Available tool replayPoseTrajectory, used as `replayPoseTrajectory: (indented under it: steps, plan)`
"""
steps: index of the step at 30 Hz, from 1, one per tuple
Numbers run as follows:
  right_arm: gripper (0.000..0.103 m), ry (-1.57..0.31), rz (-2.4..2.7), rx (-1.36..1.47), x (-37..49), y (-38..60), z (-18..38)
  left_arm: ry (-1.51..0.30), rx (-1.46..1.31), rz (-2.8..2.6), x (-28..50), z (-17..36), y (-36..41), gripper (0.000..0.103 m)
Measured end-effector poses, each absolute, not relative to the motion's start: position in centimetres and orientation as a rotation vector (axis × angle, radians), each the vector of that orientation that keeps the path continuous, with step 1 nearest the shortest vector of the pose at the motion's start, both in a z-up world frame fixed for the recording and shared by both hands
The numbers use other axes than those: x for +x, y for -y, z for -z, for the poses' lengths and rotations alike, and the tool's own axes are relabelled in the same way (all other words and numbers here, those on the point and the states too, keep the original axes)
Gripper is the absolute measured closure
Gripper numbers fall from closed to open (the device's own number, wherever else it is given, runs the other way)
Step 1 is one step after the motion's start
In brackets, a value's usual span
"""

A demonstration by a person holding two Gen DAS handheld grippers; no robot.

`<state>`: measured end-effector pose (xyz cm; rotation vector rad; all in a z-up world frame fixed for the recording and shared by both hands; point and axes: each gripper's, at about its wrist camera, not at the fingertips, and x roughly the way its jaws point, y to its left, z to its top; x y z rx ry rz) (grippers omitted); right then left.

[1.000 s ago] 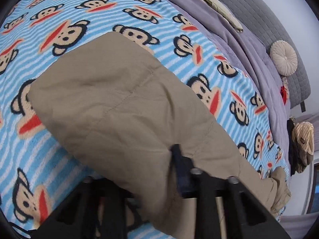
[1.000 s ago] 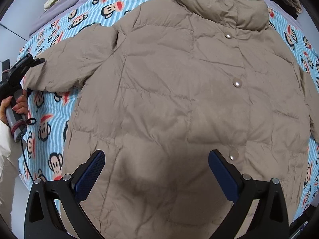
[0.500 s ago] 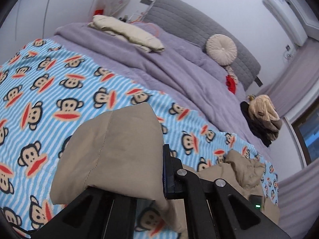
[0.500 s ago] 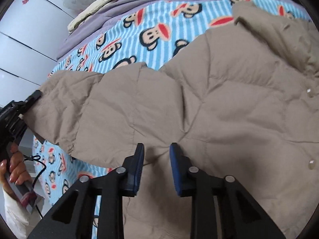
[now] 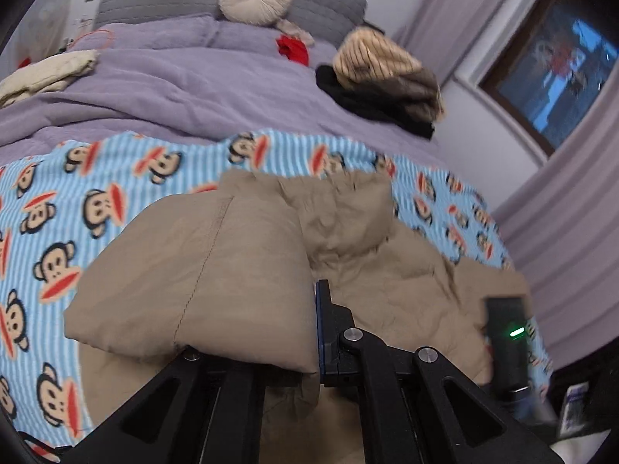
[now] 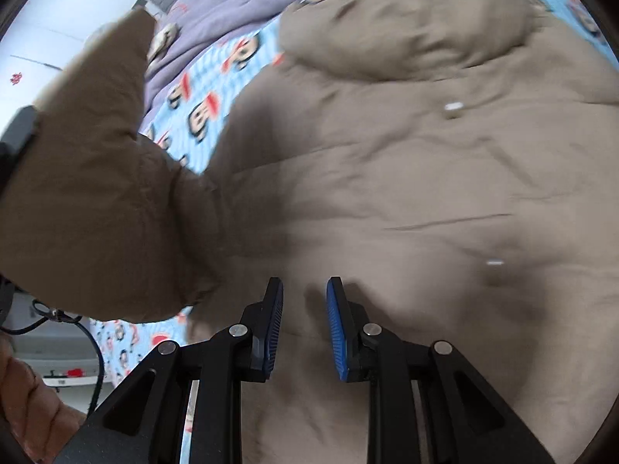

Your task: Fold large clothes

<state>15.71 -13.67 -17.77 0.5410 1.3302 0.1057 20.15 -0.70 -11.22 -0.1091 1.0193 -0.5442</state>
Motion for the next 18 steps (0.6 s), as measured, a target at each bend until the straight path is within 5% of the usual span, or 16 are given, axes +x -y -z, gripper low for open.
replayPoseTrajectory:
  steps: [7,8,10,11,13,18]
  plan:
    - [0.077,-1.349,0.121,0.558,10.9,23.8,17.5,-1.127,0.229,0.436,15.6,18.6,7.4,0.093]
    - [0.077,-1.348,0.127,0.553,10.6,24.3,17.5,-1.127,0.235,0.434,15.1,18.6,7.0,0.087]
    - [0.077,-1.351,0.12,0.535,10.8,24.1,17.4,-1.136,0.216,0.44,14.7,18.1,6.0,0.024]
    - [0.075,-1.353,0.112,0.518,10.9,24.3,17.6,-1.117,0.203,0.427,14.3,17.6,5.4,0.012]
    - [0.068,-1.354,0.096,0.476,11.6,24.4,17.6,-1.085,0.214,0.4,13.6,16.6,4.6,0.008]
    - [0.026,-1.297,0.045,0.346,14.3,20.1,15.8,-1.06,0.148,0.289,12.8,14.2,-0.7,0.008]
